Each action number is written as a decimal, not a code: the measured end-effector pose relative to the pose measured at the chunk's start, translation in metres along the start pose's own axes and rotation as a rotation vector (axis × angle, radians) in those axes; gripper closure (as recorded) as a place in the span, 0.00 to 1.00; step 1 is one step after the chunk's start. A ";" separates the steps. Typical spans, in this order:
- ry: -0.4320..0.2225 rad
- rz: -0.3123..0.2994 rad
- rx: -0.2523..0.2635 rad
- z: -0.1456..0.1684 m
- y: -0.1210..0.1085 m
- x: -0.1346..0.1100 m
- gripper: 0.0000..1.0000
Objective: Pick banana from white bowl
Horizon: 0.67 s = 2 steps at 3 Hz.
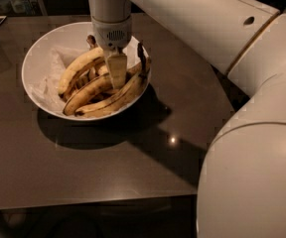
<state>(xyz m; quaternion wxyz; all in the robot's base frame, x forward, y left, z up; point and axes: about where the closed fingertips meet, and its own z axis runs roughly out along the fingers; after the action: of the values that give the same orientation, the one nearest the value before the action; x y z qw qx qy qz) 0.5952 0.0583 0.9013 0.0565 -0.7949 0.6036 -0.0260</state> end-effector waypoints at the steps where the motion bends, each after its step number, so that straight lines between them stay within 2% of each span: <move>1: 0.000 0.000 0.000 0.000 0.000 0.000 1.00; 2: -0.068 -0.002 0.046 -0.008 -0.002 0.002 1.00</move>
Offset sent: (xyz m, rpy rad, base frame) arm -0.0065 -0.0159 0.0268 0.1855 -0.0374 0.0231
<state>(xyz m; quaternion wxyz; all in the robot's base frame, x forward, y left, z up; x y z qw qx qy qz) 0.5970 0.0568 0.9095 0.0952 -0.7944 0.5997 -0.0129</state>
